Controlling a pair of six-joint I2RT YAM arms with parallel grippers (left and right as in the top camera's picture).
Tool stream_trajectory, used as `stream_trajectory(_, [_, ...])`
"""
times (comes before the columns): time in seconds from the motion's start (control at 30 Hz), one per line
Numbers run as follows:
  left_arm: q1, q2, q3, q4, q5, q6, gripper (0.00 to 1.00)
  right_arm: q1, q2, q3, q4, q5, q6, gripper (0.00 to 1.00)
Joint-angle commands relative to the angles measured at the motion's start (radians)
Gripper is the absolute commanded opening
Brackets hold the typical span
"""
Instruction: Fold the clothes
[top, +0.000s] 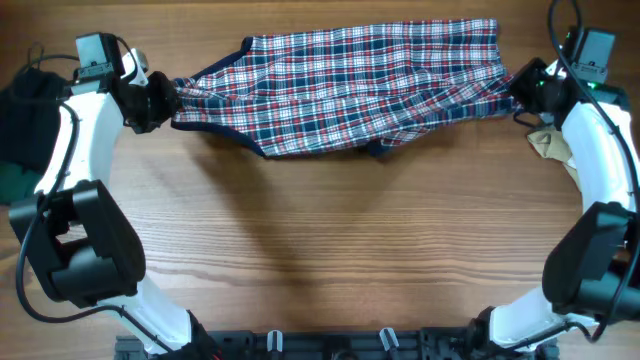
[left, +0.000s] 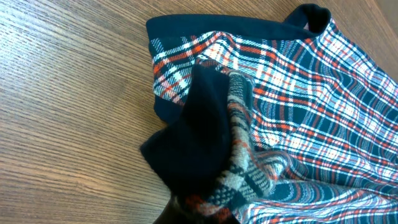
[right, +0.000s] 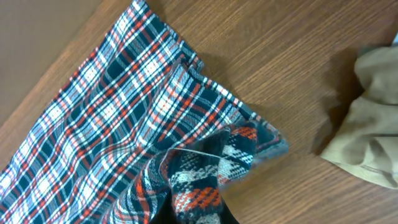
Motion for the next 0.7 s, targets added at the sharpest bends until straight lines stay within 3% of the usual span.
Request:
stream_trajectory(0.0, [0.007,-0.023,0.023,0.008,0.008,-0.016,0.04,0.008,0.088,0.024,0.035,-0.011,0.018,0.05])
stream_trajectory(0.47, [-0.059,0.015,0.021,0.088,-0.013,-0.016,0.04,0.044,0.239,0.024,0.271,-0.021,0.024,0.04])
stream_trajectory(0.67, [-0.06,0.016,0.021,0.081,-0.045,-0.016,0.05,0.053,0.262,0.024,0.337,-0.021,0.033,0.47])
